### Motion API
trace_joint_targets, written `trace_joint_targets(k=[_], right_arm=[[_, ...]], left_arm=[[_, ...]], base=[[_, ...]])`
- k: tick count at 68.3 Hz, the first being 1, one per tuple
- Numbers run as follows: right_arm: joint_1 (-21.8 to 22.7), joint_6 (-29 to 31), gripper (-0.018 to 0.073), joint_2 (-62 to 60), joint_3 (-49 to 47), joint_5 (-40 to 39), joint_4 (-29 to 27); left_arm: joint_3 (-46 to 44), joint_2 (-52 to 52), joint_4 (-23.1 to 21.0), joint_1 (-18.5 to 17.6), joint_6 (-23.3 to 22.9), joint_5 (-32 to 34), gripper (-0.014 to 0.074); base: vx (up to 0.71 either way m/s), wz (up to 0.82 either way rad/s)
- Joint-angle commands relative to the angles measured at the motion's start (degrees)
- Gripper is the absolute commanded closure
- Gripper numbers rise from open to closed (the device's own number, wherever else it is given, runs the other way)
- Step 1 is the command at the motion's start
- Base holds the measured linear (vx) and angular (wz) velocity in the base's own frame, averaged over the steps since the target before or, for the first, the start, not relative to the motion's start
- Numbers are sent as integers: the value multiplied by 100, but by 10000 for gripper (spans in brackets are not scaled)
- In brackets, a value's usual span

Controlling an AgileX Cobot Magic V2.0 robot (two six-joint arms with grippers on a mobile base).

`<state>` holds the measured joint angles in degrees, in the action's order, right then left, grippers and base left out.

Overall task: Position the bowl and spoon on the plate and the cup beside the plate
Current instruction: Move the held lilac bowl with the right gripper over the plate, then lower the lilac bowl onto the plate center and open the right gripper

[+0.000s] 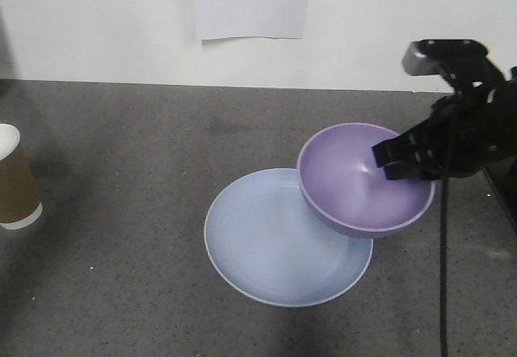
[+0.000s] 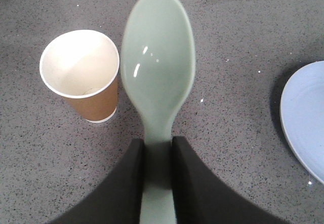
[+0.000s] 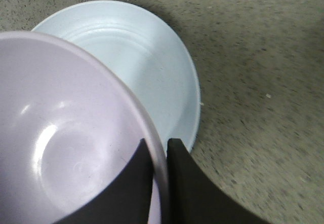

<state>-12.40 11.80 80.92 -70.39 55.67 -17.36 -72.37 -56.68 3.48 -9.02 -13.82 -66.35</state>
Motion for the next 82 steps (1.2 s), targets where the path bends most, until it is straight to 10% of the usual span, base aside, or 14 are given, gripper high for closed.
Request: trace_joint_targets(k=[1, 61, 82], right_arm=[[-343, -155, 563, 171, -160, -578, 67], [-800, -239, 558, 1739, -160, -1340, 35], [-788, -416, 430, 1739, -160, -1304, 42]], left_arm=[[-116, 44, 20, -40, -54, 356, 603], [-116, 44, 20, -40, -54, 356, 603], [-116, 44, 20, -40, -54, 356, 603]], base=[[0, 0], [0, 0], [0, 0]])
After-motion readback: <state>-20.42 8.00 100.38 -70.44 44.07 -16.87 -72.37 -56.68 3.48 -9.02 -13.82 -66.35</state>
